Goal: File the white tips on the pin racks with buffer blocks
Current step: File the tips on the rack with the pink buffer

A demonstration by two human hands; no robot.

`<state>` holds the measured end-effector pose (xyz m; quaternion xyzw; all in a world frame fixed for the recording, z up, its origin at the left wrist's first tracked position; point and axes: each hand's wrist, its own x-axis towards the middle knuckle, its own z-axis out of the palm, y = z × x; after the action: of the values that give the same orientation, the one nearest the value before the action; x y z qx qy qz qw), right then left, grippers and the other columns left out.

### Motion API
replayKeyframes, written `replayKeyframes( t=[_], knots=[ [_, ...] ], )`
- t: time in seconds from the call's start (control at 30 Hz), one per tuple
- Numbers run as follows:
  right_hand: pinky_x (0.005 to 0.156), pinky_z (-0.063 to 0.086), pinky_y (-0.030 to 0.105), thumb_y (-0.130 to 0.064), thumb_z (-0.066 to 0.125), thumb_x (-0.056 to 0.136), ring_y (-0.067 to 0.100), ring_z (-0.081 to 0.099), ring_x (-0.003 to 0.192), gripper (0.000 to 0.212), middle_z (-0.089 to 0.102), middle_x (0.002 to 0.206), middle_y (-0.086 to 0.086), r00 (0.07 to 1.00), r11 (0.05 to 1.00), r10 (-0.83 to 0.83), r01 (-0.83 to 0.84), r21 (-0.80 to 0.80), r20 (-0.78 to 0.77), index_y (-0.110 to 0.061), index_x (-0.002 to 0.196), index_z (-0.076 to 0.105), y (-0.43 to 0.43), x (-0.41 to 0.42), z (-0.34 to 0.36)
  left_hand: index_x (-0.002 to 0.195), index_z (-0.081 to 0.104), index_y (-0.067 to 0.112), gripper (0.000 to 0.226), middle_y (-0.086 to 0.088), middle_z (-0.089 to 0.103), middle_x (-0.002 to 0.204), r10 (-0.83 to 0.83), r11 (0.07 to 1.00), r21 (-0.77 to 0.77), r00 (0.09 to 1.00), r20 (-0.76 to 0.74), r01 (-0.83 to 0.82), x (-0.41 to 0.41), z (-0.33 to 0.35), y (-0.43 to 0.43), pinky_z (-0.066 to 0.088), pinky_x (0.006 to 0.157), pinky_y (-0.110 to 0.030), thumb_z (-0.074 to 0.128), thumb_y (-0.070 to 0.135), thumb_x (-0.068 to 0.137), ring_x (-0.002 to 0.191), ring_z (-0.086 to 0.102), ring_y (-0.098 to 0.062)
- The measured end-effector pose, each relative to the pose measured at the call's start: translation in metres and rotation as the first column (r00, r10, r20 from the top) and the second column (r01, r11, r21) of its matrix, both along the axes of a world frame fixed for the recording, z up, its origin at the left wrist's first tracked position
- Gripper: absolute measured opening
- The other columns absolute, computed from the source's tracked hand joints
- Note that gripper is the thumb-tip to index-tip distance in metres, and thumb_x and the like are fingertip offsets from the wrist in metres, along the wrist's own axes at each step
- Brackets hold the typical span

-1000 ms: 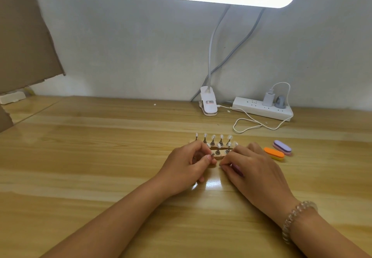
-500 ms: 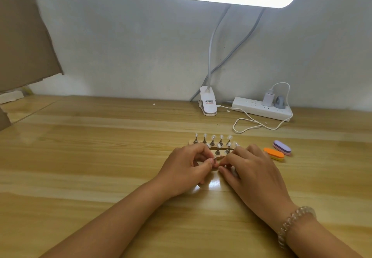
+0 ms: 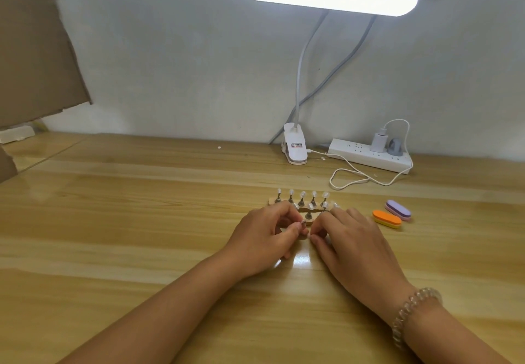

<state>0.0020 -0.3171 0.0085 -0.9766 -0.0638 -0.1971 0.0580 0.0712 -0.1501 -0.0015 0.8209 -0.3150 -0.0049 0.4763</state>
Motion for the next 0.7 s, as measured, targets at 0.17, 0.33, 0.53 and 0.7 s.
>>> replayKeyframes(
  t=[0.17, 0.33, 0.53, 0.7],
  knots=[
    [0.081, 0.032, 0.027, -0.036, 0.041, 0.099, 0.01, 0.044, 0.095, 0.008, 0.051, 0.1, -0.016, 0.999, 0.999, 0.035, -0.035, -0.034, 0.003, -0.033, 0.1, 0.049, -0.0002, -0.0006, -0.0008, 0.086, 0.06, 0.034, 0.019, 0.01, 0.071, 0.094, -0.012, 1.0, 0.011, 1.0, 0.009, 0.012, 0.0017, -0.0005, 0.0014, 0.052, 0.067, -0.027, 0.059, 0.019, 0.097, 0.054, 0.065, -0.005],
    [0.071, 0.042, 0.035, -0.02, 0.063, 0.091, 0.015, 0.048, 0.077, 0.009, 0.055, 0.084, -0.011, 0.988, 0.987, 0.062, -0.081, 0.135, 0.14, -0.024, 0.089, 0.056, -0.0023, -0.0028, -0.0007, 0.089, 0.063, 0.032, 0.015, 0.012, 0.071, 0.092, -0.04, 0.999, 0.005, 0.999, -0.003, 0.04, 0.0024, -0.0014, 0.0016, 0.05, 0.066, -0.026, 0.06, 0.018, 0.097, 0.054, 0.065, -0.006],
    [0.072, 0.039, 0.03, -0.019, 0.065, 0.092, 0.005, 0.045, 0.078, 0.008, 0.056, 0.084, -0.017, 0.971, 0.928, 0.142, -0.197, 0.315, 0.19, -0.024, 0.093, 0.059, -0.0014, 0.0008, -0.0061, 0.092, 0.066, 0.032, 0.012, 0.009, 0.073, 0.093, -0.079, 0.996, -0.03, 0.996, -0.043, 0.078, 0.0023, -0.0012, 0.0017, 0.053, 0.067, -0.03, 0.063, 0.021, 0.096, 0.057, 0.067, -0.012],
    [0.073, 0.04, 0.026, -0.025, 0.062, 0.09, 0.004, 0.049, 0.083, 0.003, 0.058, 0.085, -0.018, 0.968, 0.901, 0.152, -0.217, 0.374, 0.198, -0.025, 0.093, 0.062, -0.0031, 0.0023, -0.0067, 0.094, 0.067, 0.024, 0.008, 0.004, 0.075, 0.095, -0.123, 0.991, -0.066, 0.99, -0.071, 0.118, 0.0019, -0.0009, 0.0019, 0.055, 0.063, -0.03, 0.063, 0.017, 0.096, 0.055, 0.065, -0.01]
  ],
)
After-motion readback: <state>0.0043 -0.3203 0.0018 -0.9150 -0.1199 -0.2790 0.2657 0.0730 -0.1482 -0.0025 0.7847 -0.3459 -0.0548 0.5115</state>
